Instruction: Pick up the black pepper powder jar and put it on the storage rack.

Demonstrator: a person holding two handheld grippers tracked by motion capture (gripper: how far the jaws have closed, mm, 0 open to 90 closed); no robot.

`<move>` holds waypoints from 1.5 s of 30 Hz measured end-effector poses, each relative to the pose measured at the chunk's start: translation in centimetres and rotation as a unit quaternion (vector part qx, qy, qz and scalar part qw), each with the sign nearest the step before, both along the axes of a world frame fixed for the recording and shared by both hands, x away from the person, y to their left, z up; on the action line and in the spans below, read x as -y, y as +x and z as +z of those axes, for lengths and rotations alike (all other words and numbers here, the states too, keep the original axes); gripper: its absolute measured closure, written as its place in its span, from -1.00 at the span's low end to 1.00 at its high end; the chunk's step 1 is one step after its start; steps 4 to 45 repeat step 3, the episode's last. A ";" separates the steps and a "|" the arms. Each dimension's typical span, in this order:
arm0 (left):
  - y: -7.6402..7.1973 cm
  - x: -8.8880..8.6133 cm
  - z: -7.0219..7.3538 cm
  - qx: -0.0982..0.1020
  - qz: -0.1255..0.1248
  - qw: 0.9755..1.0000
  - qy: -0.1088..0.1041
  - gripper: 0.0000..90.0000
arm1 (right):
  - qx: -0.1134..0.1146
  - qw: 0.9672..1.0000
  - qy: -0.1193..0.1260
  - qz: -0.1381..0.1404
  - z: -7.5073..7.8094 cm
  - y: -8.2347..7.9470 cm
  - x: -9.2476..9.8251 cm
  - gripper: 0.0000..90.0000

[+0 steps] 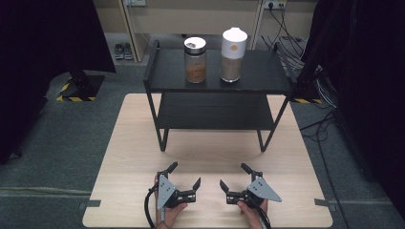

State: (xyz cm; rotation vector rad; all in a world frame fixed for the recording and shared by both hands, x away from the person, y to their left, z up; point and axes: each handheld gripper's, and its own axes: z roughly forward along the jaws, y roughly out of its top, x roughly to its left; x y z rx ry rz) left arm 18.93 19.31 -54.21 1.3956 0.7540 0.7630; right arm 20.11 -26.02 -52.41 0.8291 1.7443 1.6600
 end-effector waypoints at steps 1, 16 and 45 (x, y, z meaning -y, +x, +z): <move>0.0 0.0 0.0 0.000 0.000 1.000 0.000 -0.99 | -0.001 1.000 0.000 0.000 0.0 0.0 0.0 -0.99; 0.0 0.0 0.0 0.000 0.000 1.000 0.000 -0.99 | -0.001 1.000 0.000 0.000 0.0 0.0 0.0 -0.99; 0.0 0.0 0.0 0.000 0.000 1.000 0.000 -0.99 | -0.001 1.000 0.000 0.000 0.0 0.0 0.0 -0.99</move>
